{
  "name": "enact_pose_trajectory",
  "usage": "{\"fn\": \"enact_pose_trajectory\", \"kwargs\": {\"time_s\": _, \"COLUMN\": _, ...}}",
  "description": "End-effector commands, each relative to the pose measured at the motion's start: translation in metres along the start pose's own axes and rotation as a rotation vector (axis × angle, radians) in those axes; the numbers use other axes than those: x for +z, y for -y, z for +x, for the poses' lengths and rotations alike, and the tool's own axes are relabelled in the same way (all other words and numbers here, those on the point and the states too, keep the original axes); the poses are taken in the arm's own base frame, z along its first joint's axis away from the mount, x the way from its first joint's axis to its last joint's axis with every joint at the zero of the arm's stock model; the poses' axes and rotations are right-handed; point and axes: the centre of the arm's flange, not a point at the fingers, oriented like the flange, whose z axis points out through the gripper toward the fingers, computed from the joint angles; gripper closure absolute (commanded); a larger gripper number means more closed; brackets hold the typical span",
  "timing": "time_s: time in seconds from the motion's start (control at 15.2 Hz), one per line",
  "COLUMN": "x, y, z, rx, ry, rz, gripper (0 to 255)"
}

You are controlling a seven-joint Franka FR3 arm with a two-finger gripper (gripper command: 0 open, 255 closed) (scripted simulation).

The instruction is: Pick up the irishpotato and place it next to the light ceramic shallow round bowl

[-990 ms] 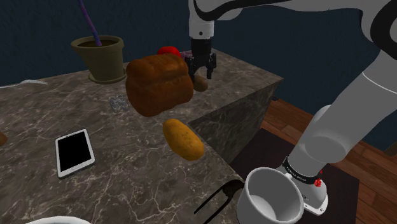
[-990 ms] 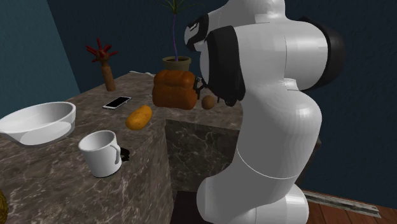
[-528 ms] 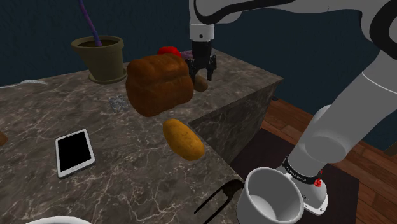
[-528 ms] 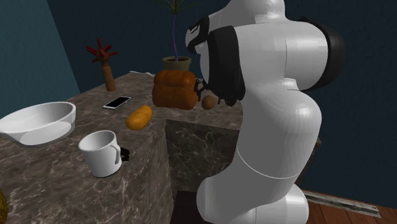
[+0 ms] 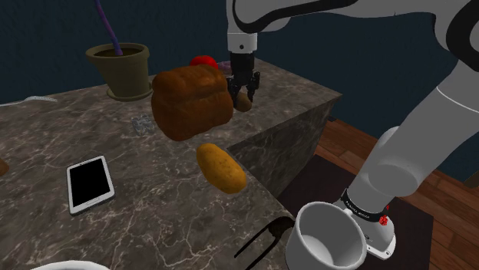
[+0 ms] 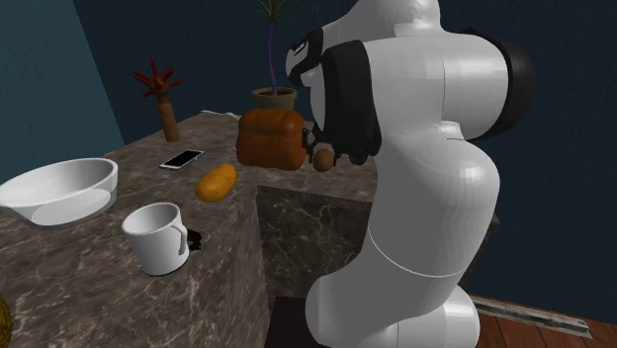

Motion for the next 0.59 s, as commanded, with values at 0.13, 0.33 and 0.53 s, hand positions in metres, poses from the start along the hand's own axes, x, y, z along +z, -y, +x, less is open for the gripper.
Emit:
{"fn": "enact_pose_trajectory", "kwargs": {"time_s": 0.13, "x": 0.003, "y": 0.001, "z": 0.001, "rx": -0.006, "ry": 0.015, "rz": -0.003, "gripper": 255}}
{"fn": "enact_pose_trajectory", "kwargs": {"time_s": 0.33, "x": -0.012, "y": 0.002, "z": -0.001, "rx": -0.006, "ry": 0.015, "rz": -0.003, "gripper": 255}}
{"fn": "enact_pose_trajectory", "kwargs": {"time_s": 0.53, "x": -0.028, "y": 0.003, "z": -0.004, "rx": -0.006, "ry": 0.015, "rz": -0.003, "gripper": 255}}
